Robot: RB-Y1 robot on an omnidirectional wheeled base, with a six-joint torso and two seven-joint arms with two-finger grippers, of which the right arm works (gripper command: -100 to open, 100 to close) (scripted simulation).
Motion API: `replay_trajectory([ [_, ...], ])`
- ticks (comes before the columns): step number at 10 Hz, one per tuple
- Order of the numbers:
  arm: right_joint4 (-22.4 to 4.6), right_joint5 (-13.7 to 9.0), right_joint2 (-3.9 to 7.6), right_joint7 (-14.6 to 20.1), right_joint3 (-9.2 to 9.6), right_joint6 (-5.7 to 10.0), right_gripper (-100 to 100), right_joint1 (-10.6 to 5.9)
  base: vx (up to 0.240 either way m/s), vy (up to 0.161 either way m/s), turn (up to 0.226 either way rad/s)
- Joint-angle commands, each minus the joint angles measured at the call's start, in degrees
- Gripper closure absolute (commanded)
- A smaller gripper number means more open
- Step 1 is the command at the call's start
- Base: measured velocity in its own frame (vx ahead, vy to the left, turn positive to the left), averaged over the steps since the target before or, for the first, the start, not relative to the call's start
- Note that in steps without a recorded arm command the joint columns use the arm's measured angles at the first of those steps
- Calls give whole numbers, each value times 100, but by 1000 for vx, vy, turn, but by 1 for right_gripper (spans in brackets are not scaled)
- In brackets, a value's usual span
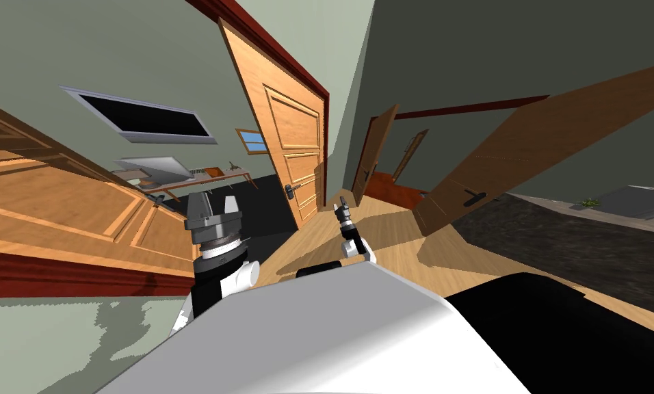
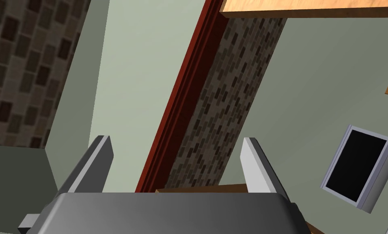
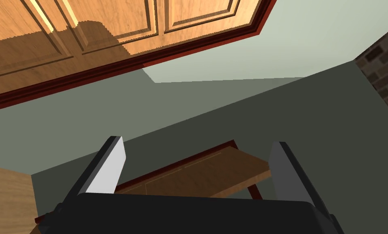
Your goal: Push the door open
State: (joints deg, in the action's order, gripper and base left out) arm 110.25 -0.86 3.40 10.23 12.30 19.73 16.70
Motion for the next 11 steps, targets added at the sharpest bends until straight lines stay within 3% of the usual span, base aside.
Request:
replay_trajectory([
  [1,-178,4,28,20,151,48,-100,-81,101,4,-42],
  [11,-1237,15,128,135,1060,40,-100,-866,99,11,-41],
])
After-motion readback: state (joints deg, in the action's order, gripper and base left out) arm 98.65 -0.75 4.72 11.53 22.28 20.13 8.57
